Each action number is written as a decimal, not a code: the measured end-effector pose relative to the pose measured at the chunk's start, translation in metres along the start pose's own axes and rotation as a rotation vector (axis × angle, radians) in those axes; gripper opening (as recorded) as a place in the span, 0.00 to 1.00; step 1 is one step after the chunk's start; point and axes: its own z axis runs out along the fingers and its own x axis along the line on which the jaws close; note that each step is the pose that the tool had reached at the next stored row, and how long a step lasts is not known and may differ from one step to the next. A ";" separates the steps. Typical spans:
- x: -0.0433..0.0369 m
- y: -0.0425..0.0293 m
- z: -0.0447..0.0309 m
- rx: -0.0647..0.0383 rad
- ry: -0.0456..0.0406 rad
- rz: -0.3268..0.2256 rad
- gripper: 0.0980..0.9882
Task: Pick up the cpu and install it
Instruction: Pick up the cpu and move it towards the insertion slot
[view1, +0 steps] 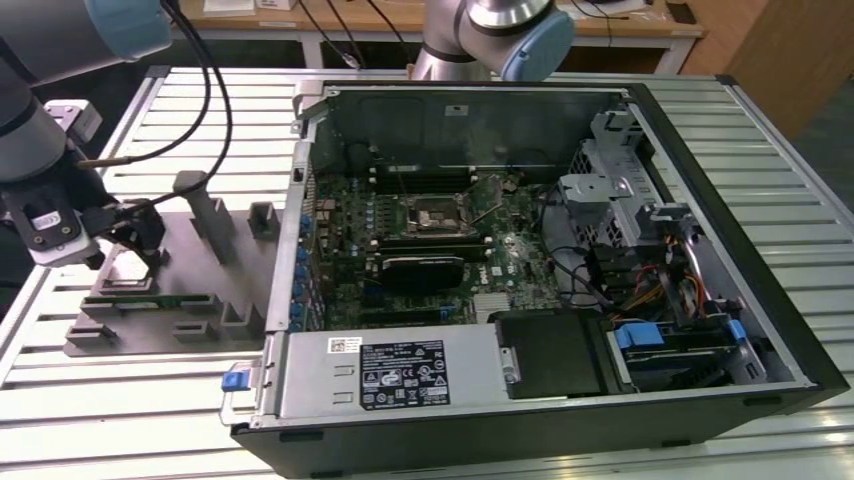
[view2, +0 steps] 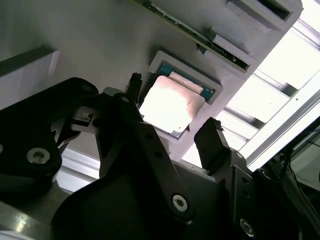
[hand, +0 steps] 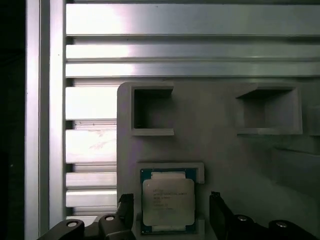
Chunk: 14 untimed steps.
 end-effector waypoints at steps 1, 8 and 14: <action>0.0002 -0.0001 0.0006 0.000 0.0001 -0.003 0.68; 0.0009 -0.0008 0.0082 -0.001 0.0010 -0.019 0.68; 0.0011 -0.0012 0.0145 -0.002 0.0027 -0.030 0.68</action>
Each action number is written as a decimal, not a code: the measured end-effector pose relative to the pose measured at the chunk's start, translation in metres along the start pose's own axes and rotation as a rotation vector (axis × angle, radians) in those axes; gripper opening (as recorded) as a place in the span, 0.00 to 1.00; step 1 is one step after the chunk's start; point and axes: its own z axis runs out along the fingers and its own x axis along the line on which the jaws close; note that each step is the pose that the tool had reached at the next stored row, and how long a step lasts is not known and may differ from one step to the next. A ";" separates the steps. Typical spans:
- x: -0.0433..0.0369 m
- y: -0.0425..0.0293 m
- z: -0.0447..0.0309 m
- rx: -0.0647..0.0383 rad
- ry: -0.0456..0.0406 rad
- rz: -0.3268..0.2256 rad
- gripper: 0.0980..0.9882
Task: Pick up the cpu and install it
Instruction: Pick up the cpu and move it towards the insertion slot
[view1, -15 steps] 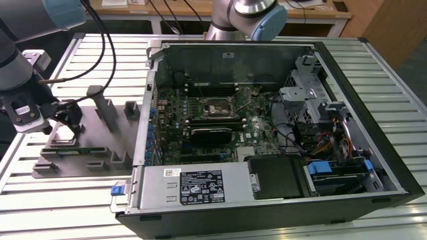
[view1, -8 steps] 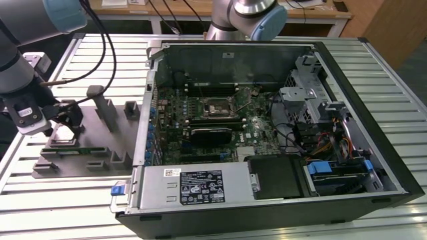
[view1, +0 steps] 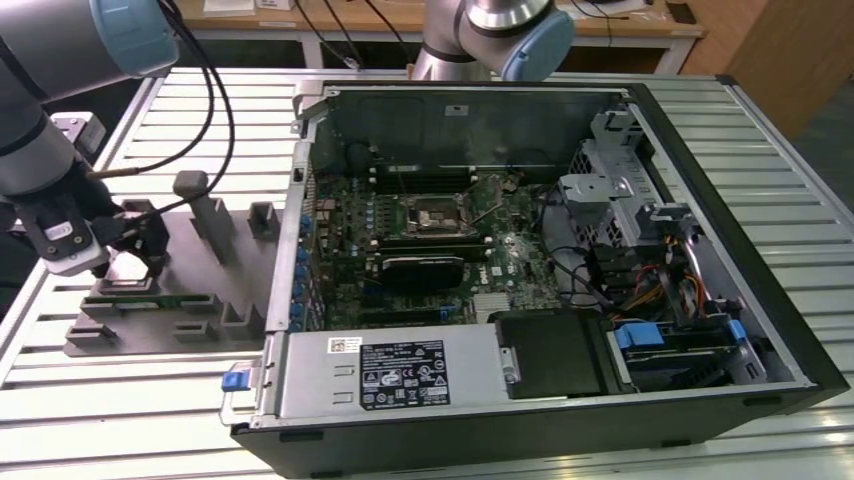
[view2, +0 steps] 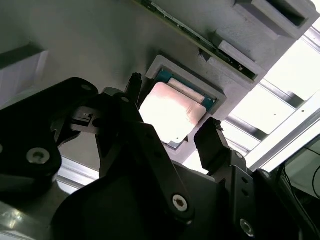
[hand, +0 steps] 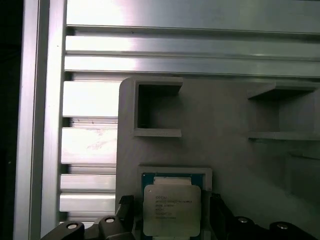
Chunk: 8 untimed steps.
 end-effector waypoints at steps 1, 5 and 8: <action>0.0000 -0.0001 0.0002 -0.002 0.0003 0.000 0.68; -0.0001 0.0000 0.0005 -0.006 0.0000 0.000 0.68; 0.0000 0.0000 0.0005 -0.006 0.0001 0.000 0.68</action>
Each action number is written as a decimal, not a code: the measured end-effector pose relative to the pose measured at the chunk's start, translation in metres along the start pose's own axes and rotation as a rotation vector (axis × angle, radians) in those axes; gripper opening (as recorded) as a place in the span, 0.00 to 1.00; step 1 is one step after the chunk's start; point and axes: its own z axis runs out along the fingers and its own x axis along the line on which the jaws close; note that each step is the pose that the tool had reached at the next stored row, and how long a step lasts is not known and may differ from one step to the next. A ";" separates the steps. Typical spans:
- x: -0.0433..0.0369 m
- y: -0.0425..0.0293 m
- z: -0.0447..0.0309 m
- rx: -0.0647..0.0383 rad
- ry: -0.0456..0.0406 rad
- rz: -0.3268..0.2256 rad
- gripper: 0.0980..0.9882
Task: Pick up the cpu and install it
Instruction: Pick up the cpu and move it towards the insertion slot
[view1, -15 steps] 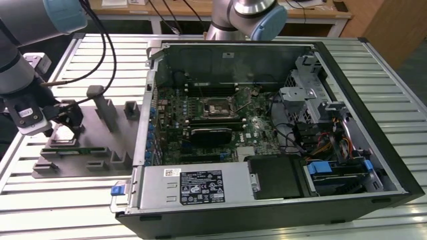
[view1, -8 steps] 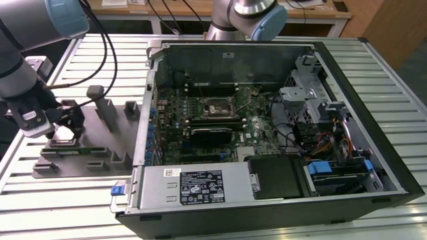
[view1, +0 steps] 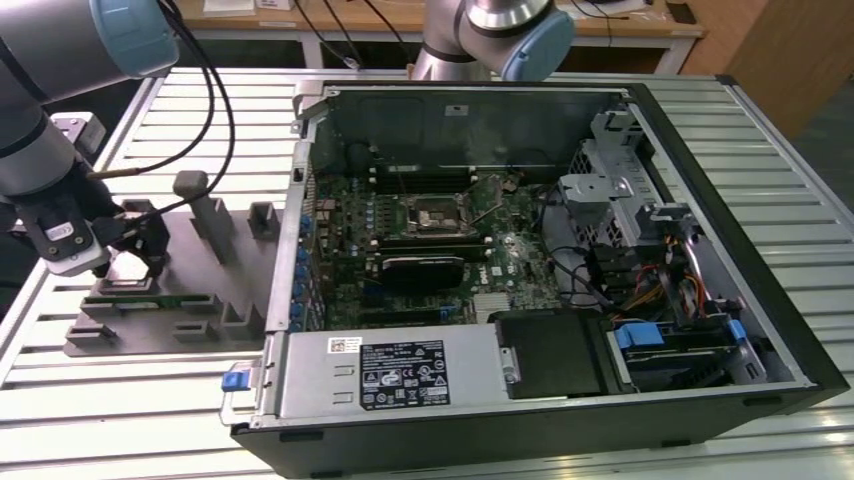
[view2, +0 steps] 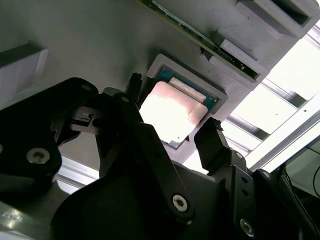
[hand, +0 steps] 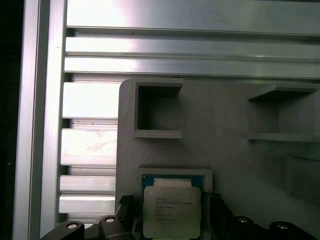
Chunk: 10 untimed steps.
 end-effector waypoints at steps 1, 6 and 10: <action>0.0000 0.0000 0.0000 0.000 0.0000 0.000 0.68; 0.0000 0.0000 0.0001 0.000 0.0000 0.000 0.67; 0.0000 0.0000 0.0002 0.000 -0.0001 0.000 0.59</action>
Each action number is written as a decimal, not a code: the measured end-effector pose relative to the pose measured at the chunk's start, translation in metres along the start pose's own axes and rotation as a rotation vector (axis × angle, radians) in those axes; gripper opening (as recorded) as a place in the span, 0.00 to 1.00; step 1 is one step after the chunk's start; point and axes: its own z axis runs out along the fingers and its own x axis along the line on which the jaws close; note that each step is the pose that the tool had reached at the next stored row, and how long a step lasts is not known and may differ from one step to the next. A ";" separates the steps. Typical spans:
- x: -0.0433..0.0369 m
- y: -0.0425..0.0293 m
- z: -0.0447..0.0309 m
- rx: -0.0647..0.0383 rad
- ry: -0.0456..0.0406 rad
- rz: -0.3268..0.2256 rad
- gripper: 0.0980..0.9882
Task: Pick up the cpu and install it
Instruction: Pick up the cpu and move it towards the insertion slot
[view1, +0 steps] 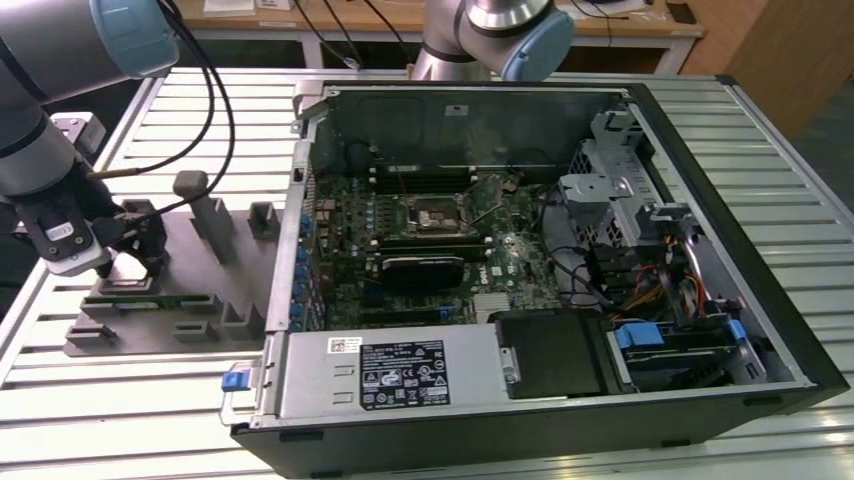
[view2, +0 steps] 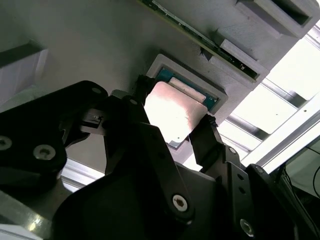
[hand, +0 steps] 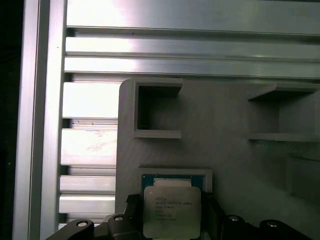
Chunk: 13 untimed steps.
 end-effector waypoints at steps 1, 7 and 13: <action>0.0000 0.0000 -0.0002 0.000 0.0000 0.000 0.59; 0.0000 0.0001 -0.0021 0.000 -0.0001 0.000 0.59; 0.0010 0.0001 -0.0023 0.000 0.0001 0.000 0.59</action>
